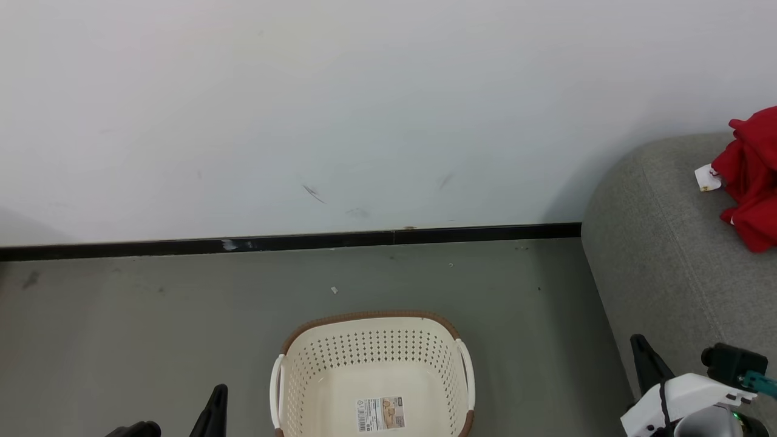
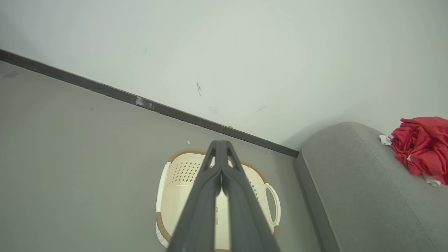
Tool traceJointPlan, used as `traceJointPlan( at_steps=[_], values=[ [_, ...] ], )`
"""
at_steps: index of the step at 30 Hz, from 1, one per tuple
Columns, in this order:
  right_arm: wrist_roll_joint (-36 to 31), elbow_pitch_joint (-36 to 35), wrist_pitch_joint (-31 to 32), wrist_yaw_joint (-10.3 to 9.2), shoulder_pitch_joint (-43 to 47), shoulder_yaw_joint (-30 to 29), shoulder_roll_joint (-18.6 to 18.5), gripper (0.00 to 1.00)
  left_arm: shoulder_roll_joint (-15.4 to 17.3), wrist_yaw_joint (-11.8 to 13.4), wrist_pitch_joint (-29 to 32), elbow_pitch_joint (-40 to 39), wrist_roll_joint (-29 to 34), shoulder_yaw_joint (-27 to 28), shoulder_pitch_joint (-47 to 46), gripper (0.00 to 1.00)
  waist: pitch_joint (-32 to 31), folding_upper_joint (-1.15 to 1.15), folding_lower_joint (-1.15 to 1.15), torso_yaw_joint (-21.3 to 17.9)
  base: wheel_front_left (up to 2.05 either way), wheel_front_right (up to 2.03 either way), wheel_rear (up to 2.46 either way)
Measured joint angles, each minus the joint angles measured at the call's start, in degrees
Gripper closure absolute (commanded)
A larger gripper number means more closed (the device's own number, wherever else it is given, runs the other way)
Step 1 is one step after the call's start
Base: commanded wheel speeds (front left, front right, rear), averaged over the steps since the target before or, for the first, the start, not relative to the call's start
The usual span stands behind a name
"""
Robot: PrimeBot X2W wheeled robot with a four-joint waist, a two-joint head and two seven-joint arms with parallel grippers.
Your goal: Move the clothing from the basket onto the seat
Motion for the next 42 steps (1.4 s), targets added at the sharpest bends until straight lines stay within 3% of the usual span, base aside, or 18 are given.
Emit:
traceJointPlan(
  at_steps=[18, 24, 30, 42],
  values=[
    [15.7, -0.7, 5.5, -0.01, -0.8, -1.8, -0.1, 1.00, -0.2, -0.6, 3.6, -0.1, -11.2, 2.8, -0.6, 1.00, -0.5, 0.00, 0.80, -0.8, 0.00, 0.00, 0.00],
    [21.5, -1.3, 7.0, -0.01, -0.8, -2.0, -0.1, 1.00, -0.4, -1.0, 4.8, -0.1, -15.2, 3.7, -1.5, 1.00, -0.7, 0.00, 0.93, -0.9, 0.00, 0.00, 0.00],
    [27.2, -2.2, 8.0, -0.01, -0.8, -2.0, -0.3, 1.00, -0.5, -1.3, 6.1, -0.1, -19.3, 4.6, -1.7, 1.00, -0.8, 0.00, 0.89, -1.1, 0.00, 0.00, 0.00],
    [38.6, -3.8, 9.8, -0.04, -0.8, -1.6, -0.6, 1.00, -0.7, -1.7, 8.4, -0.1, -27.3, 6.4, -2.9, 1.00, -0.3, 0.00, 0.31, -1.4, 0.00, 0.00, 0.00]
  ],
)
